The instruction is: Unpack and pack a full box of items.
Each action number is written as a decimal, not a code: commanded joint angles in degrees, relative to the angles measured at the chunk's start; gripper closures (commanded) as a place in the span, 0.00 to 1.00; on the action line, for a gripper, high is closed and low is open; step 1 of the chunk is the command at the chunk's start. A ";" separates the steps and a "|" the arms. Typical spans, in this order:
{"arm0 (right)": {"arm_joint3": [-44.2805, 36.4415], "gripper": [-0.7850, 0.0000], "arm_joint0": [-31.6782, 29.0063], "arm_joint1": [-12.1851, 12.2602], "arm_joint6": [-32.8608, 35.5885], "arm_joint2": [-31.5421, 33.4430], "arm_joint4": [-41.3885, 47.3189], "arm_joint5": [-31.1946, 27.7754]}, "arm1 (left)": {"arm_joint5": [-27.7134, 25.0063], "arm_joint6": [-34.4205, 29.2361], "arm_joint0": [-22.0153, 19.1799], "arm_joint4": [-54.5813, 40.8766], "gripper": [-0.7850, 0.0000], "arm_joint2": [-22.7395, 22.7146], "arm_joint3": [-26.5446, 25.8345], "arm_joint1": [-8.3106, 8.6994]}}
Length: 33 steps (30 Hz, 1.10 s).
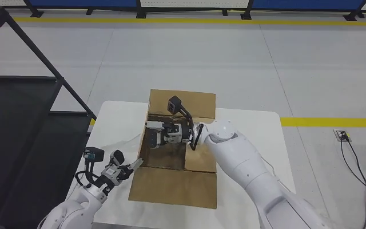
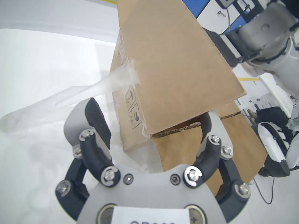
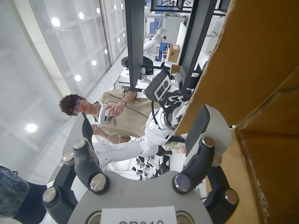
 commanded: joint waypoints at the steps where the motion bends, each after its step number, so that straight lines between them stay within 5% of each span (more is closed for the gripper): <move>1: 0.92 0.00 0.24 -0.17 2.13 0.44 1.04 -0.31 | -0.36 -0.24 -0.23 -0.55 0.00 -0.49 0.38 0.04; 17: 6.83 0.00 1.58 2.22 2.76 6.05 0.49 -5.54 | 2.20 3.07 2.01 -5.22 0.00 -6.42 -0.07 0.00; 25: 6.36 0.00 0.15 4.72 2.80 9.77 0.34 -6.87 | 3.63 1.06 0.93 -4.44 0.00 -8.72 4.07 0.23; 33: 1.86 0.00 -2.88 7.55 2.35 13.93 0.22 -7.48 | 5.41 -0.18 -1.98 1.38 0.00 -6.13 10.75 0.22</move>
